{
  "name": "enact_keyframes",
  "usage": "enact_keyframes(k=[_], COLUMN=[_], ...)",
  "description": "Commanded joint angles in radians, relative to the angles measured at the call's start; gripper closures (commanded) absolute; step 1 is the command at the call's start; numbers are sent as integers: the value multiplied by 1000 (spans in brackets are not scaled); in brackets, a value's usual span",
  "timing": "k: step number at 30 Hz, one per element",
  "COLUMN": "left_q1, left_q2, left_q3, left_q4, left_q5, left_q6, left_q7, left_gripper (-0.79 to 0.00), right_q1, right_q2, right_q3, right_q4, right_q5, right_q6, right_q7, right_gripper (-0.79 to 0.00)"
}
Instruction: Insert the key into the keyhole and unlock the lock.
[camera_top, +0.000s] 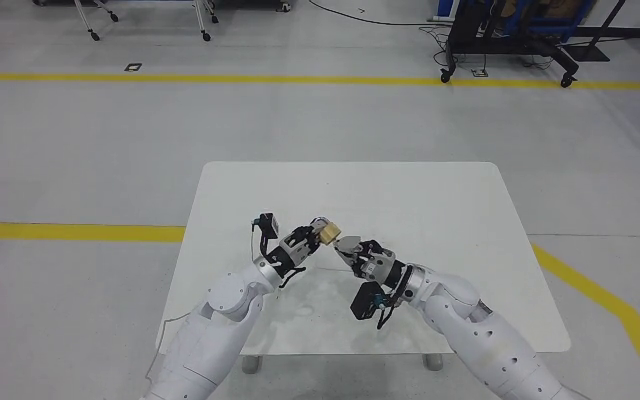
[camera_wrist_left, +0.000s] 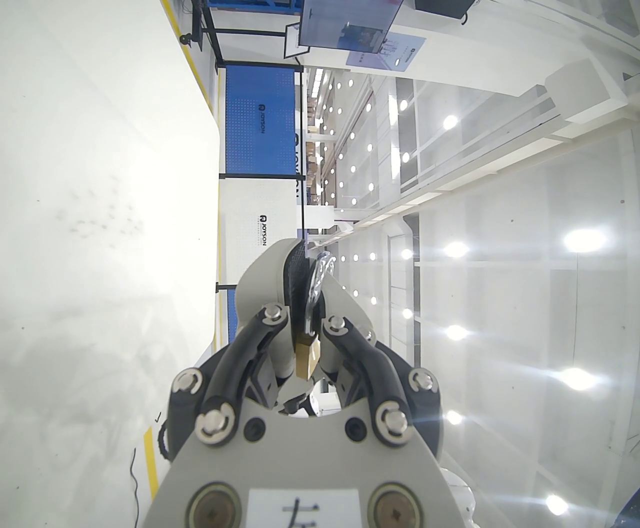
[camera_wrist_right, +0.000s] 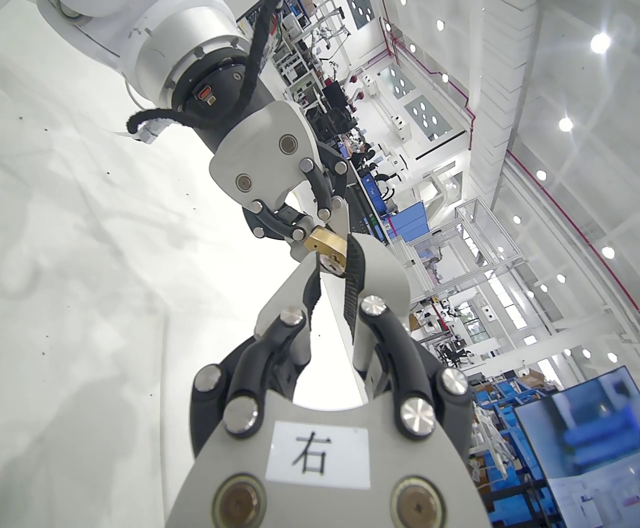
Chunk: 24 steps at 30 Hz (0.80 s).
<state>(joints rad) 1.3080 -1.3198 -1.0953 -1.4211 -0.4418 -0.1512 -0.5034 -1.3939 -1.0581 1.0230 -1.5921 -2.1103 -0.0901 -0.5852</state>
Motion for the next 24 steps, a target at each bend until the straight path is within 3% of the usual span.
enact_keyframes(k=[1,15,24], left_q1=[0,6,27], left_q2=[0,1,4], left_q3=[0,5,2], left_q4=[-1,-13,-37], left_q5=[2,50,116], left_q6=[1,-36,-139], left_q7=[-1,-5,4], left_gripper=[0,0,0], right_q1=[-2,0,34], right_q2=[0,-5,-8], right_q3=[1,8,26], right_q4=[-3,3,116], right_q5=[0,55,248], right_q6=[-3,-44,-172], right_q7=[5,3,-274], right_gripper=[0,0,0])
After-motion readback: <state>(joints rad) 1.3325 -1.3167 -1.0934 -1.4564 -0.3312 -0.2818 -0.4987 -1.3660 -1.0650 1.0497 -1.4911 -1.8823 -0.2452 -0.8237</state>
